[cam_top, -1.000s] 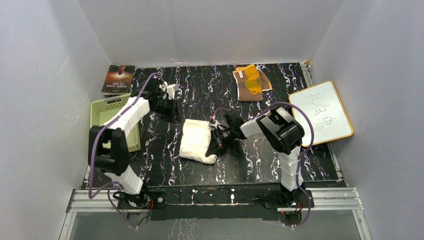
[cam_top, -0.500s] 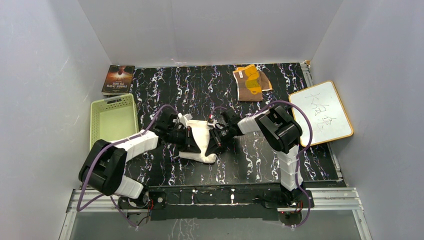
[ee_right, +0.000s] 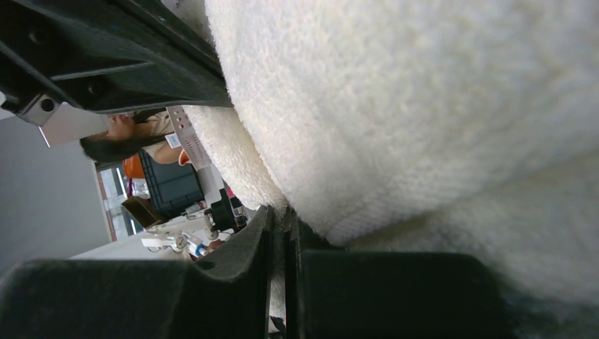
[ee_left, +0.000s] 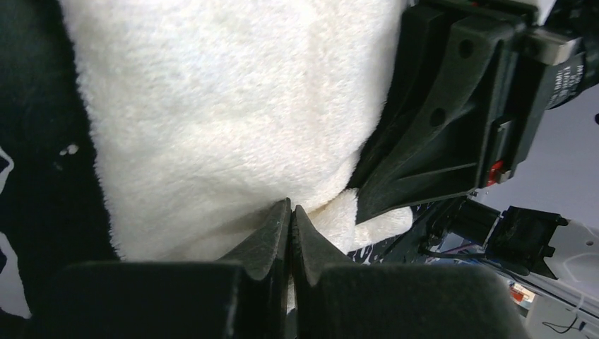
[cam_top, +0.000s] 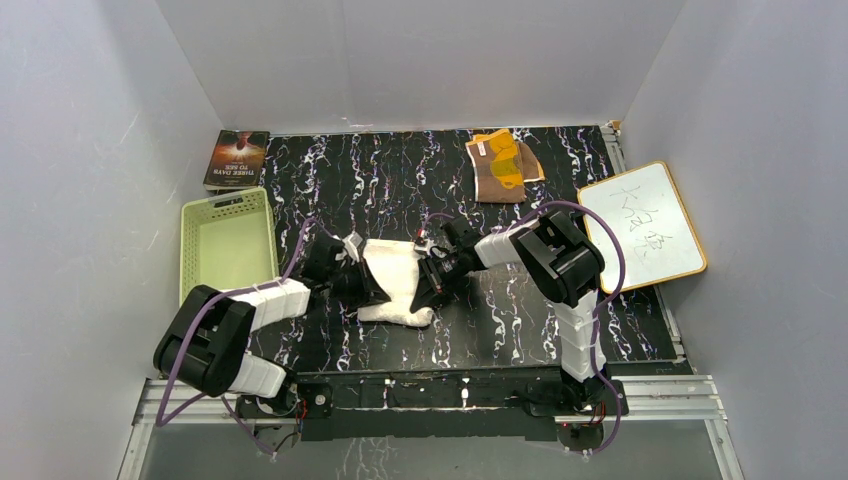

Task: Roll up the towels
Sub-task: Roll the towel at the center of the board.

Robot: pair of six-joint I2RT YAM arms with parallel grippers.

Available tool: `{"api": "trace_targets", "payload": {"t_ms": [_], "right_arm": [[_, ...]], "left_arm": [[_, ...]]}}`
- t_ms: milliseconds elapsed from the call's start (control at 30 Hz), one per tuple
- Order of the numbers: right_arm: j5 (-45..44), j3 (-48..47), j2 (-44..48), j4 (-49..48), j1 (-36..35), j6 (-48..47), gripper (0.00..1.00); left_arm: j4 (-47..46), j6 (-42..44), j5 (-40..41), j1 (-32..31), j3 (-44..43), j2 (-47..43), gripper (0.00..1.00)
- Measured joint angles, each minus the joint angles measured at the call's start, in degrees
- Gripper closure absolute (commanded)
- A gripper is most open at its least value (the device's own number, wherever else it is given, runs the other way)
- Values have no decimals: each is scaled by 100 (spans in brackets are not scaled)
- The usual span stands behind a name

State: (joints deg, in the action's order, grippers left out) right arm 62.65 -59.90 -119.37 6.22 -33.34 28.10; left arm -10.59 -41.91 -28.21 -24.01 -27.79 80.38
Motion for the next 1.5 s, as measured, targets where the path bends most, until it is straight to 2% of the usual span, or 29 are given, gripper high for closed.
{"api": "trace_targets", "payload": {"t_ms": [267, 433, 633, 867, 967, 1100, 1300, 1500], "right_arm": [[-17, -83, -24, 157, -13, -90, 100], [-28, -120, -37, 234, -20, -127, 100], [-70, -249, -74, 461, -37, -240, 100], [-146, -413, -111, 785, -85, -389, 100], [-153, -444, -125, 839, -105, -409, 100], [-144, -494, -153, 907, -111, -452, 100], [-142, -535, -173, 981, -116, -507, 100], [-144, -560, -181, 1025, -120, -533, 100]], "left_arm": [[7, -68, 175, 20, 302, -221, 100], [975, 358, 356, 120, -146, -280, 100], [2205, 855, 590, 538, -623, -280, 100], [2758, 1043, 522, 662, -828, -546, 100], [2356, 990, -31, 664, -831, -1023, 100], [1290, 732, -1010, 525, -741, -1322, 100], [177, 219, -1707, 173, 26, -1045, 100], [-850, -380, -2070, 164, 584, -289, 100]]}}
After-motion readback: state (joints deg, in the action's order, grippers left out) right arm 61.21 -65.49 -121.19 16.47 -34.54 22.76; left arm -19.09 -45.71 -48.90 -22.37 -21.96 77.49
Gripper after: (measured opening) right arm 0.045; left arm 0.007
